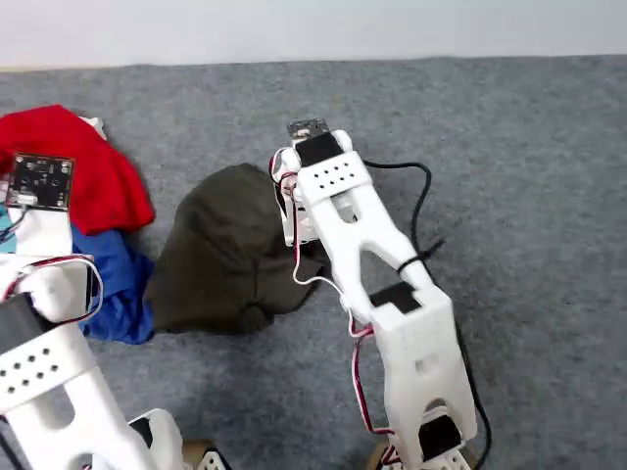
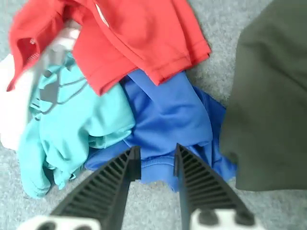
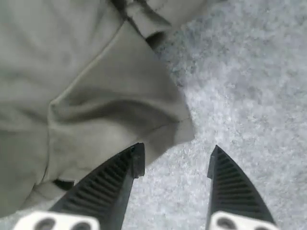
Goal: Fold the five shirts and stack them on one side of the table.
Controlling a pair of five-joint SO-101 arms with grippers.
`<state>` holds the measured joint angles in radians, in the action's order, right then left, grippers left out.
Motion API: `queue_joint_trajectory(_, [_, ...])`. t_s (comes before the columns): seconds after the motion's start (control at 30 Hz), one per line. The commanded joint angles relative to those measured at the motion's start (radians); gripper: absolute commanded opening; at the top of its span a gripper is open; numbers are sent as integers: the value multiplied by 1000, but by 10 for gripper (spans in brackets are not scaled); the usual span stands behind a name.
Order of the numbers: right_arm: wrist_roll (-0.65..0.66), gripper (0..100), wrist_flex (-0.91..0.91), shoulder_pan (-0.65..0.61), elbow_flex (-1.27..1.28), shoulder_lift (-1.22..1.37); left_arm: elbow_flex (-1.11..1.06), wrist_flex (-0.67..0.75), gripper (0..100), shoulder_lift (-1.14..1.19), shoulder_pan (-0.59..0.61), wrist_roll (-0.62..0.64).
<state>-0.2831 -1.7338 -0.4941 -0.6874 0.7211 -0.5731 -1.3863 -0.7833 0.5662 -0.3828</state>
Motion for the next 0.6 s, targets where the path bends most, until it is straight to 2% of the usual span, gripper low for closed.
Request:
queue_joint_trajectory(0.0, [-3, 231, -35, -5, -146, 53, 2, 25, 118, -31, 3, -8])
queue_joint_trajectory(0.57, [-3, 231, -33, -2, -175, 229, 2, 26, 118, -31, 3, -8])
